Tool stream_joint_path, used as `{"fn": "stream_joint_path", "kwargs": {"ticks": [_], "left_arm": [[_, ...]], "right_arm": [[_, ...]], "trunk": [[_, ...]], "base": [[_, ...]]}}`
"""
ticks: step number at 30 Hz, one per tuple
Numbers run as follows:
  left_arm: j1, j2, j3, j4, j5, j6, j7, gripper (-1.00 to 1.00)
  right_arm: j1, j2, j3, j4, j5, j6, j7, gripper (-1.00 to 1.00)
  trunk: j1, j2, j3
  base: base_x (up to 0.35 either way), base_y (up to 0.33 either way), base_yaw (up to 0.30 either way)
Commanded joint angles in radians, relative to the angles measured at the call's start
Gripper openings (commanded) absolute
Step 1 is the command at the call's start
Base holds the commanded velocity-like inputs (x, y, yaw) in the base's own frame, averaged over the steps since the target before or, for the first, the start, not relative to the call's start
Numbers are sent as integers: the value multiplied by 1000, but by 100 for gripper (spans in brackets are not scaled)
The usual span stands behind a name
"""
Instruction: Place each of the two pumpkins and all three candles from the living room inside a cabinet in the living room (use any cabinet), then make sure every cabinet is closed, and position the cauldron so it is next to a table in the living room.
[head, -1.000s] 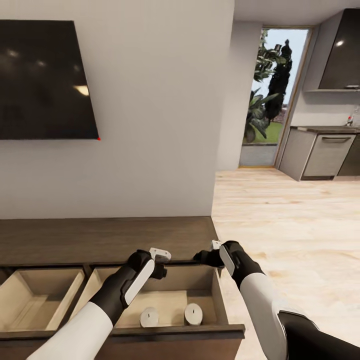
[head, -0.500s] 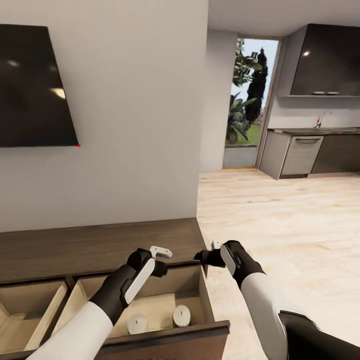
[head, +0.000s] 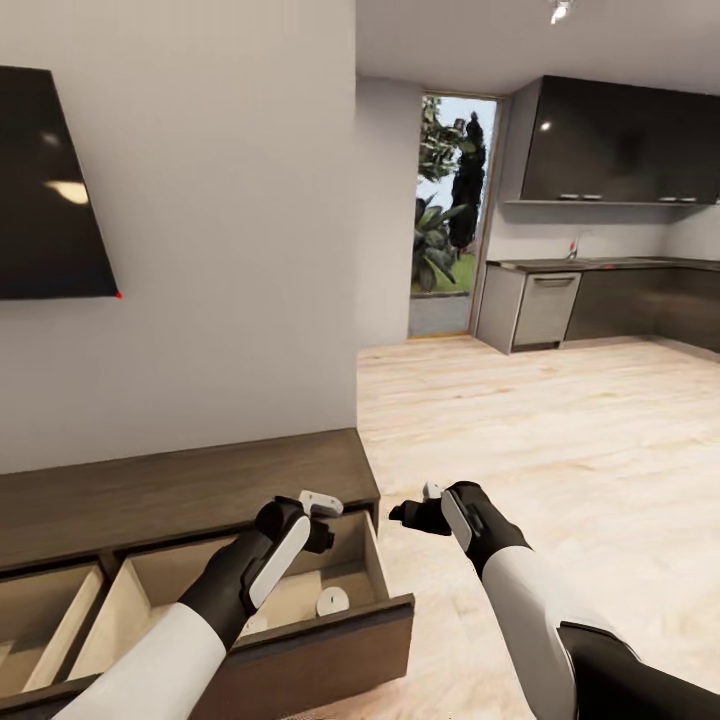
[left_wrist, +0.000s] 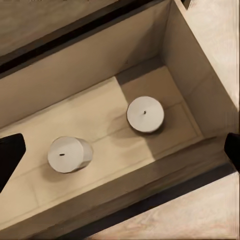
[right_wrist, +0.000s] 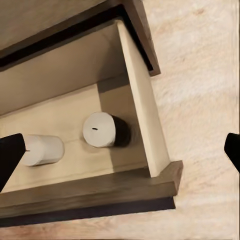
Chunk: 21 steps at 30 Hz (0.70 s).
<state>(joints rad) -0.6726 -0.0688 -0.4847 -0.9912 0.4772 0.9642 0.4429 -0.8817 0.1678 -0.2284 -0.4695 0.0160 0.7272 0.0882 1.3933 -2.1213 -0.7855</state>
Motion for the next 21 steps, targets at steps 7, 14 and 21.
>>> {"fn": "stream_joint_path", "kwargs": {"ticks": [7,14,21], "left_arm": [[-1,0,0,0,11,2,11,100],[-1,0,-2,0,11,1,11,100],[-1,0,-3,1,11,1,12,100]], "right_arm": [[0,1,-6,-1,2,5,3,100],[0,0,-6,-1,2,5,3,100],[0,-2,-6,0,2,5,2,100]], "trunk": [[0,0,7],[-16,28,28],[-43,77,58]], "base": [[-57,-41,-216],[-6,-4,-216],[-1,-1,-216]]}}
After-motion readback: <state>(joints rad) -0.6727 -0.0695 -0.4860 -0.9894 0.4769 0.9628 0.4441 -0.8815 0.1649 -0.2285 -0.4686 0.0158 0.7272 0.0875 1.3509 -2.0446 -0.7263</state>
